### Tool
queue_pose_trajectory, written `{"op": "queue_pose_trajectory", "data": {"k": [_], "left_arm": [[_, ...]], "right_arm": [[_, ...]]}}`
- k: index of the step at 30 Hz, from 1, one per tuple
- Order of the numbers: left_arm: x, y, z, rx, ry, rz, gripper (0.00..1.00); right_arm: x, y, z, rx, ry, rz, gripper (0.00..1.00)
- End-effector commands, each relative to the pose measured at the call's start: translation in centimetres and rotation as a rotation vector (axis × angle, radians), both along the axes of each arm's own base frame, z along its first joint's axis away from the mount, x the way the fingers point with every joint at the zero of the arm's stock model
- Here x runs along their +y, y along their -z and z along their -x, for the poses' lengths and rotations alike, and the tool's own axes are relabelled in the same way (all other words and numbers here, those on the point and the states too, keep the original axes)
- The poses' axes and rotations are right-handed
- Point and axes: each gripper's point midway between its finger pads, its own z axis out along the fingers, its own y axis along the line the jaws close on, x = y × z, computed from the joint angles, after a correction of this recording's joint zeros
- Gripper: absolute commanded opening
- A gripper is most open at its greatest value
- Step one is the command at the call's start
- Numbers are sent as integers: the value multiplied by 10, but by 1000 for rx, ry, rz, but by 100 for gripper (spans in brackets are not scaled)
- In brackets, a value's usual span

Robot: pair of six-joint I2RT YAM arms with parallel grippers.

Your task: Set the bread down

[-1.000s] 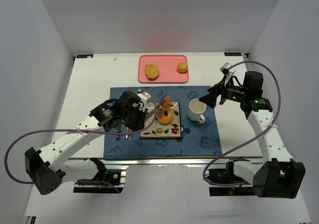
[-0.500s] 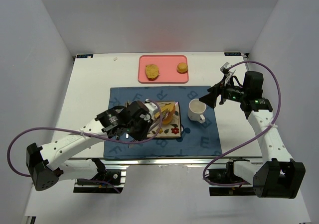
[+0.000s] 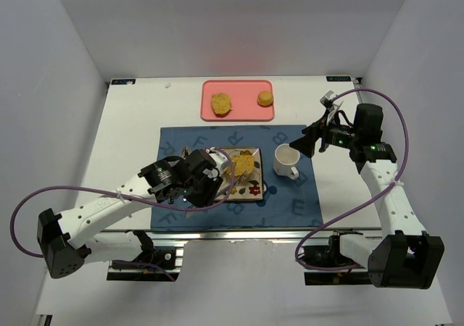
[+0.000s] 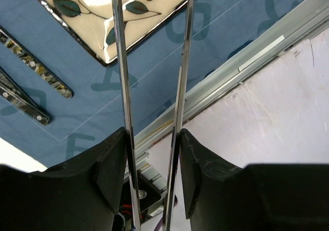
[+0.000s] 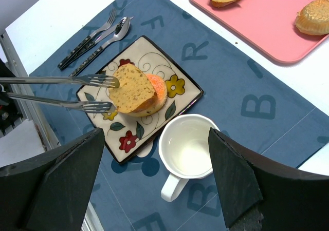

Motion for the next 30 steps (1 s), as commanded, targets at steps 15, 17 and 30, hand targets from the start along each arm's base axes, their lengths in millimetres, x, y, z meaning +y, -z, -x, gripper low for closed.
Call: {"op": "queue_pose_trajectory", "data": {"k": [15,17,30], "left_arm": [[-34,-105,-31,-212,-42,264,48],[-38,-107,-50,-273,-86,253,54],[-116,-56,-263,-205,-225,403,48]], "right_arm": [[1,-10,2,-42,-18,-9,86],[1,-9,2,-41,-15,-7,86],[-1,-19,3,-73,-3,6,86]]}}
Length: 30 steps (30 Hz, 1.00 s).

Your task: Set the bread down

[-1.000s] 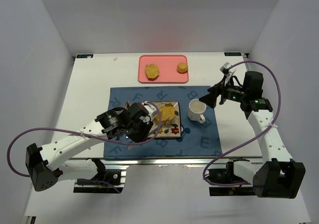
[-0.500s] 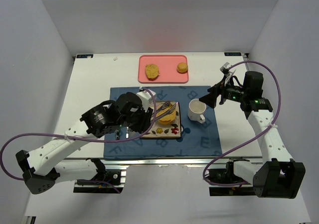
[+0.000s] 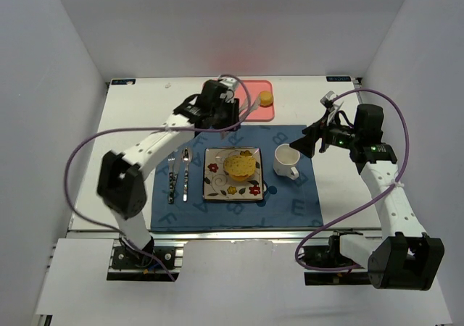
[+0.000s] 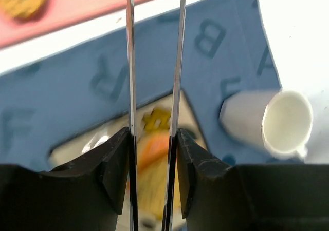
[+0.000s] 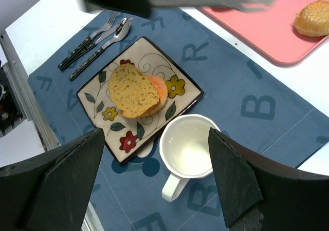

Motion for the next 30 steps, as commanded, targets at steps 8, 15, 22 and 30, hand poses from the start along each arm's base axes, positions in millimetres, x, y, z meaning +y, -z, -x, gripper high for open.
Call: {"op": "queue_pose_trajectory", "data": {"k": [8,15,22,30], "left_arm": [[-62,5,-95,-46,90,133,57],[-55,11,-118,-89,38,85,61],[-59,29,-119,-60,62,89,63],[-58,54,-122,-12,62,41,63]], "right_arm": [[-15,-17,-1,-89,53,29,87],[-17,-16,-5,-78,57,24,87],[-17,-14,-10,-64,56,18,87],[-17,-11,-9,-58,57,18,87]]}}
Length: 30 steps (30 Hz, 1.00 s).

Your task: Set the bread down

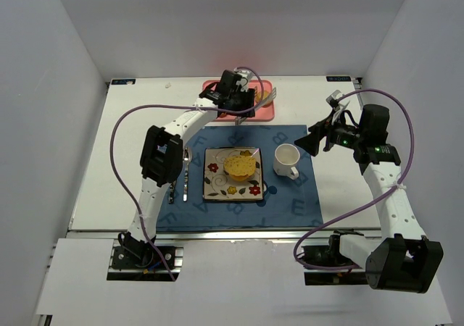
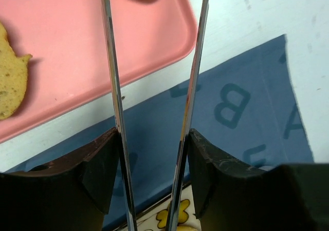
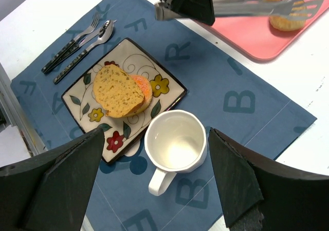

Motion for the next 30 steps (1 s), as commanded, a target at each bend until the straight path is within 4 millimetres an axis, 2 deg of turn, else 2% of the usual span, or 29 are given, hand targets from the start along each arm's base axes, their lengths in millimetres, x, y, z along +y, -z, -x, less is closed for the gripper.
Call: {"op": "queue_pose_trajectory", "data": {"k": [1,9,13,16,17,19,20,24,25,27,28,30], "left_arm": [[1,-13,-5,-25,1,-11,63],[1,-3,-9,-16,-2,-27,60],[1,2,-5,-2,11,-29,55],[2,3,-1,1,18,-27,44],[2,2,0,-1,19,-24,37],[2,-6,2,-10,23,-12,29],[2,-9,3,-17,25,-7,21],[5,-46,7,-85,13,38,11],[10,-64,11,-110,3,51,10],[14,-83,15,-139,-1,74,8],[17,-102,24,-159,8,94,8],[23,-117,35,-171,15,109,8]], "right_arm": [[-1,-9,-2,-27,-2,-3,87],[-2,-10,-1,-32,-1,-4,87],[-2,-9,-1,-30,0,-7,87],[-1,-9,0,-26,-2,-11,87],[-1,-10,0,-29,-2,-11,87],[-1,-10,0,-29,-1,-11,87],[-1,-10,0,-31,-3,-12,87],[-1,-11,1,-32,-1,-12,87],[-1,-11,1,-32,-1,-12,87],[-1,-11,2,-31,-5,-15,87],[-1,-11,2,-31,-6,-15,87],[0,-11,2,-30,-10,-19,87]]}}
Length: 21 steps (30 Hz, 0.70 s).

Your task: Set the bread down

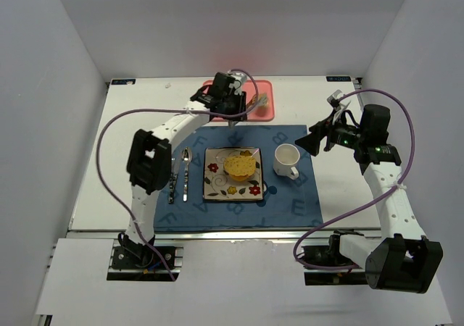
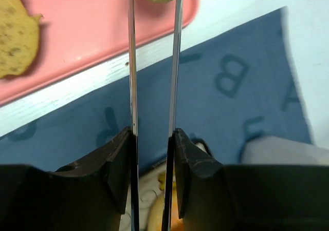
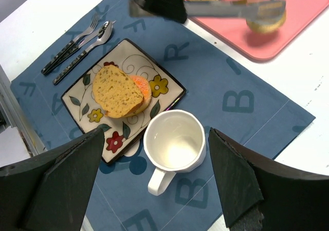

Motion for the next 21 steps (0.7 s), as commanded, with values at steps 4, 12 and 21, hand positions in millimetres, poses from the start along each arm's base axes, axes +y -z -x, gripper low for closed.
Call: {"op": "queue_pose_trajectory", "data": {"k": [4,12,21], "left_arm": [[22,-137,53,-189,32,179,6],[109,-92,204,45,-59,138,5],[182,-60,281,153,-385,146,4]], "right_arm": [[2,-12,3,-36,-19,-17,87],[6,-10,4,-17,-42,-35,87],[10,-14,4,5,-77,-66,87]]}}
